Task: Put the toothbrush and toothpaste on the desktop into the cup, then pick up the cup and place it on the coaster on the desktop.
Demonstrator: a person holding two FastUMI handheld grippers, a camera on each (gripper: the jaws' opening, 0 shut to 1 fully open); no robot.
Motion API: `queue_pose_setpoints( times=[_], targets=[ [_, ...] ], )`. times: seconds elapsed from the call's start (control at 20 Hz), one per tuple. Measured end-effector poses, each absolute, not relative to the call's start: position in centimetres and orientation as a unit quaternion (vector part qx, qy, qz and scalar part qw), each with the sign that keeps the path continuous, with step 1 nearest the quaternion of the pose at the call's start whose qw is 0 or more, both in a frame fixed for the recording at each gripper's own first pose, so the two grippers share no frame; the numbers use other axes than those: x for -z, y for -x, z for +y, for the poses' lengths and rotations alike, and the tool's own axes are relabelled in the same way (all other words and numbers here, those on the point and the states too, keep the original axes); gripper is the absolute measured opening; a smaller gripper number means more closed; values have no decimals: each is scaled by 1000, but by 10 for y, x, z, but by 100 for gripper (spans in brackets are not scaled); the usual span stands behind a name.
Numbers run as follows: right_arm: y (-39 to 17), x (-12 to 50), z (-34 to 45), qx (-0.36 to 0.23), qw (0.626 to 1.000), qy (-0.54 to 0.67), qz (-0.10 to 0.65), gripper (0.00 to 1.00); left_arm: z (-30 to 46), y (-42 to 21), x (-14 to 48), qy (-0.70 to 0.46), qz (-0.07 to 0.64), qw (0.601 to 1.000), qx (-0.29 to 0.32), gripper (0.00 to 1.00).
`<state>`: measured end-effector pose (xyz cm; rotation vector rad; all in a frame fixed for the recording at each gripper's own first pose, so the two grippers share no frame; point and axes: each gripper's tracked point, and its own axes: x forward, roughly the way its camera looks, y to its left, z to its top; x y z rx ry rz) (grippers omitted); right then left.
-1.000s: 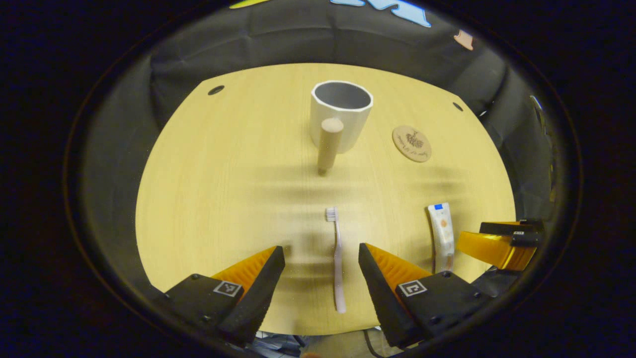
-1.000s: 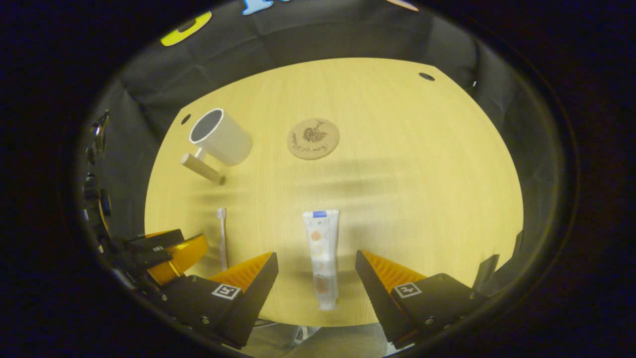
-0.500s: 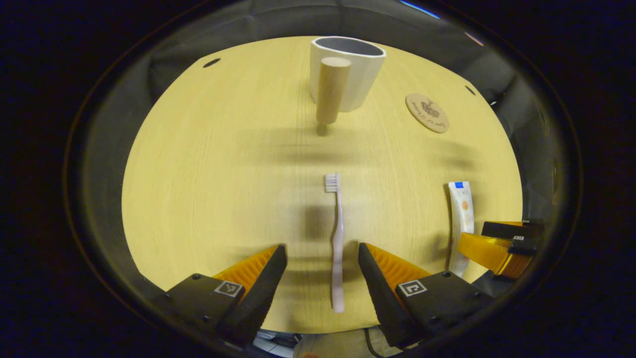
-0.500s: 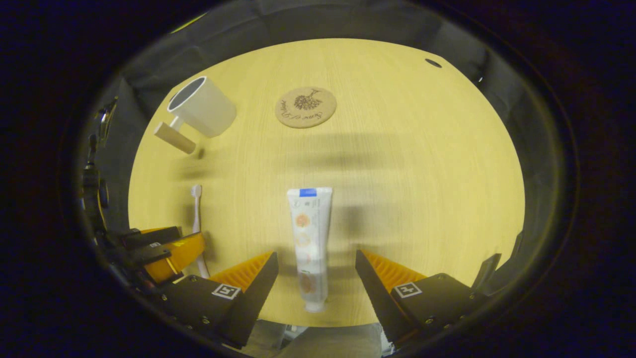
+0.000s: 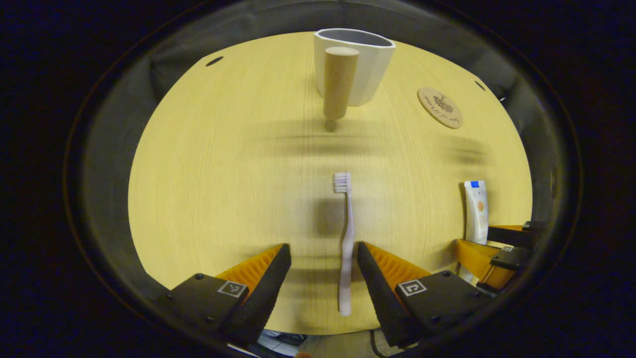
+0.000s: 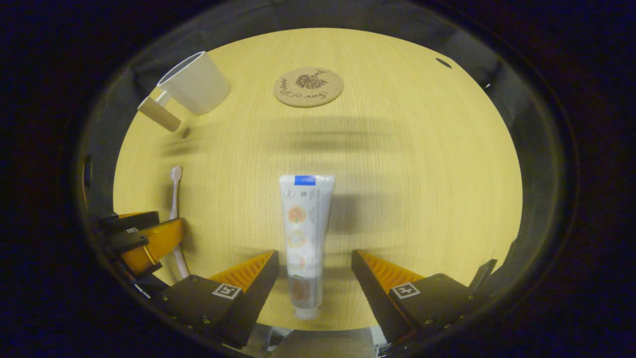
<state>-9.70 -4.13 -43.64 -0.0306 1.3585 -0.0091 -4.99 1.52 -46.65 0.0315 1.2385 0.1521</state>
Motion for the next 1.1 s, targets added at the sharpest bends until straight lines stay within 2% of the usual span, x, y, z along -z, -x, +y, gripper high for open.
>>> queue_pose_setpoints(
  times=[0.15, 0.25, 0.35, 0.4, 0.45, 0.5, 0.55, 0.65, 0.7, 0.75, 0.8, 1.1],
  targets=[
    [101, 437, -40, 7, 772, 17, 635, 95, 15, 48, 467, -11, 576, 814, -78, 95],
    [105, 438, -40, 12, 767, 12, 641, 96, 13, 47, 467, -9, 572, 816, -81, 90],
    [105, 438, -40, 12, 768, 16, 640, 88, 14, 44, 467, -7, 566, 820, -84, 76],
    [105, 438, -40, 12, 767, 17, 641, 83, 15, 42, 466, -6, 564, 821, -86, 64],
    [106, 438, -40, 12, 767, 17, 642, 83, 16, 42, 466, -3, 562, 822, -87, 46],
    [106, 437, -40, 12, 768, 15, 640, 83, 17, 41, 465, -4, 560, 824, -89, 52],
    [105, 436, -41, 24, 769, 8, 639, 68, 17, 42, 466, -1, 561, 823, -88, 35],
    [109, 436, -42, 17, 764, 10, 645, 38, 17, 43, 466, -4, 563, 822, -86, 34],
    [110, 437, -41, 12, 763, 15, 646, 37, 17, 41, 465, -3, 559, 825, -87, 34],
    [110, 436, -42, 11, 764, 19, 645, 37, 16, 41, 465, 5, 560, 823, -94, 23],
    [111, 436, -40, 15, 762, 14, 647, 25, 15, 40, 463, 1, 559, 824, -91, 12],
    [109, 436, -41, 8, 764, -10, 645, 25, 16, 40, 465, -1, 562, 823, -85, 12]
  ],
)
